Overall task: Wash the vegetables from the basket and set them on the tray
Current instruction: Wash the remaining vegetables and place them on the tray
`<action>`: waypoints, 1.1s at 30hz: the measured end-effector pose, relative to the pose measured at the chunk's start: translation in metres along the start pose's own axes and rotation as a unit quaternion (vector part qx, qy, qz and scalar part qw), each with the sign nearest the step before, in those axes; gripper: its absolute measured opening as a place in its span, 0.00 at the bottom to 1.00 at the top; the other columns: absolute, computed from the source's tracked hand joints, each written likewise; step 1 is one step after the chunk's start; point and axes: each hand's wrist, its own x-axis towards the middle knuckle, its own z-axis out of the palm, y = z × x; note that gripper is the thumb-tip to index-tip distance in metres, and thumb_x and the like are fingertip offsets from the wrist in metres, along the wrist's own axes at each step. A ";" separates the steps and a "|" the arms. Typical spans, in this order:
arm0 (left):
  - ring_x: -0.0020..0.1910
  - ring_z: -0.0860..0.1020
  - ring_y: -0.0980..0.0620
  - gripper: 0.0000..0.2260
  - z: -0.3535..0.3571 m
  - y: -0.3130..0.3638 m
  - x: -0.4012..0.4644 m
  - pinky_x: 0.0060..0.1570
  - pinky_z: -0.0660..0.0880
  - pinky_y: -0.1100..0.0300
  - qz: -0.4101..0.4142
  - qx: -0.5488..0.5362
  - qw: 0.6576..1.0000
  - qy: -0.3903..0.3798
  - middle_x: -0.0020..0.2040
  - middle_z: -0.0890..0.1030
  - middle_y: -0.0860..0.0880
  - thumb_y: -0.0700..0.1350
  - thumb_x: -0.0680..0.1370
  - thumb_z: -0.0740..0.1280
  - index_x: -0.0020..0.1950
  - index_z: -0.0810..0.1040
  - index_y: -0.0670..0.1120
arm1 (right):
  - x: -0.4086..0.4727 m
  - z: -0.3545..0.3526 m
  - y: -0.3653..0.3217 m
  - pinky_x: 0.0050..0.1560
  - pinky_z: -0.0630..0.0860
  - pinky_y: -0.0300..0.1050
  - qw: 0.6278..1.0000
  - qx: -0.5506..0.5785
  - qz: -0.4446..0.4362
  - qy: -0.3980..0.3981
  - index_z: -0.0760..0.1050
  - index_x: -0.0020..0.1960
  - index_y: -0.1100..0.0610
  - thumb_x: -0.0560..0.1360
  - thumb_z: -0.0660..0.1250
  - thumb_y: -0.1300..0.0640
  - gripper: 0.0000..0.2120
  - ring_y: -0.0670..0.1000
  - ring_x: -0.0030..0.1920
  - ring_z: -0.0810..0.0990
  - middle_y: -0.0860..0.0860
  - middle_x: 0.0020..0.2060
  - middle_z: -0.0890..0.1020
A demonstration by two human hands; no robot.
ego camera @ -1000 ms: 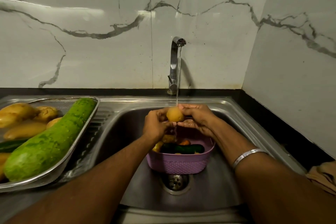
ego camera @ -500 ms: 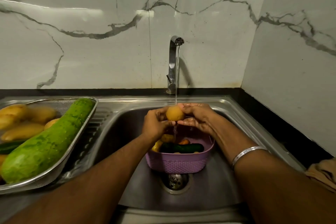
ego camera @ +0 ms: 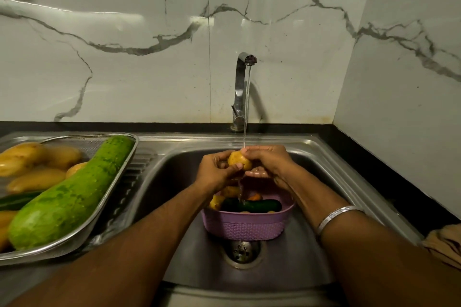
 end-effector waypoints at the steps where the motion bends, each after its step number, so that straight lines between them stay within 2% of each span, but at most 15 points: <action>1: 0.50 0.86 0.48 0.16 -0.001 0.002 0.000 0.44 0.84 0.57 -0.012 -0.016 1.000 0.000 0.53 0.86 0.43 0.34 0.77 0.70 0.65 0.79 0.41 | 0.002 -0.002 -0.002 0.42 0.86 0.51 1.000 0.018 0.015 -0.002 0.85 0.54 0.61 0.74 0.75 0.64 0.08 0.60 0.47 0.87 0.62 0.52 0.85; 6: 0.51 0.86 0.47 0.18 -0.002 0.002 0.004 0.43 0.83 0.59 -0.051 -0.066 0.997 -0.002 0.54 0.86 0.42 0.34 0.77 0.71 0.67 0.78 0.41 | 0.002 -0.014 -0.005 0.38 0.86 0.50 0.994 0.084 0.047 -0.059 0.82 0.56 0.63 0.77 0.69 0.68 0.09 0.64 0.49 0.86 0.65 0.53 0.85; 9: 0.49 0.86 0.50 0.18 0.000 0.005 0.001 0.43 0.83 0.59 -0.035 -0.062 0.997 -0.005 0.55 0.85 0.41 0.33 0.77 0.70 0.67 0.78 0.41 | 0.000 -0.012 -0.004 0.38 0.86 0.51 0.995 0.080 0.039 -0.042 0.82 0.59 0.64 0.74 0.75 0.64 0.13 0.64 0.47 0.87 0.66 0.51 0.85; 12: 0.55 0.84 0.46 0.21 0.003 0.001 0.003 0.54 0.83 0.48 -0.006 -0.021 1.000 0.002 0.56 0.85 0.42 0.33 0.76 0.71 0.69 0.78 0.43 | -0.002 -0.004 -0.003 0.40 0.86 0.52 1.000 0.014 0.005 0.000 0.83 0.54 0.62 0.69 0.81 0.57 0.17 0.61 0.44 0.88 0.62 0.48 0.86; 15: 0.56 0.84 0.46 0.21 0.004 -0.001 0.004 0.57 0.81 0.43 0.006 -0.006 1.000 0.011 0.56 0.85 0.44 0.34 0.76 0.72 0.67 0.79 0.46 | -0.004 0.003 -0.001 0.36 0.85 0.50 0.999 -0.022 -0.028 0.041 0.83 0.51 0.61 0.67 0.82 0.53 0.19 0.59 0.43 0.88 0.60 0.46 0.86; 19: 0.52 0.85 0.50 0.16 0.002 -0.003 0.004 0.55 0.82 0.47 0.034 0.058 0.997 0.026 0.52 0.87 0.47 0.38 0.77 0.73 0.64 0.82 0.46 | -0.005 0.005 0.001 0.33 0.83 0.45 0.995 -0.074 -0.057 0.021 0.82 0.50 0.59 0.68 0.82 0.53 0.16 0.56 0.41 0.88 0.57 0.45 0.86; 22: 0.45 0.85 0.59 0.11 0.006 -0.003 0.003 0.48 0.83 0.58 0.097 0.194 0.974 0.072 0.45 0.87 0.52 0.44 0.76 0.75 0.58 0.85 0.49 | -0.002 0.006 0.006 0.34 0.84 0.47 0.989 -0.112 -0.095 0.015 0.82 0.51 0.58 0.69 0.82 0.53 0.15 0.52 0.36 0.87 0.56 0.42 0.87; 25: 0.41 0.84 0.62 0.08 0.009 0.001 0.003 0.45 0.82 0.62 0.126 0.221 0.963 0.093 0.42 0.87 0.54 0.47 0.74 0.76 0.53 0.86 0.52 | -0.001 0.007 0.008 0.38 0.86 0.50 0.985 -0.137 -0.106 0.011 0.84 0.54 0.56 0.74 0.76 0.48 0.14 0.54 0.35 0.87 0.56 0.38 0.87; 29: 0.44 0.85 0.60 0.05 0.010 0.002 0.003 0.50 0.83 0.55 0.114 0.173 0.975 0.083 0.44 0.87 0.53 0.47 0.77 0.74 0.50 0.84 0.57 | 0.001 0.011 0.008 0.29 0.81 0.43 0.980 -0.159 -0.109 0.042 0.82 0.58 0.56 0.78 0.71 0.45 0.17 0.57 0.32 0.87 0.57 0.38 0.87; 33: 0.53 0.85 0.55 0.16 0.008 0.001 0.002 0.59 0.81 0.51 0.024 0.029 0.997 0.065 0.53 0.87 0.49 0.42 0.78 0.72 0.65 0.81 0.48 | -0.005 0.004 0.003 0.37 0.85 0.48 0.989 -0.129 -0.041 -0.063 0.78 0.63 0.55 0.82 0.66 0.49 0.14 0.58 0.37 0.87 0.62 0.46 0.85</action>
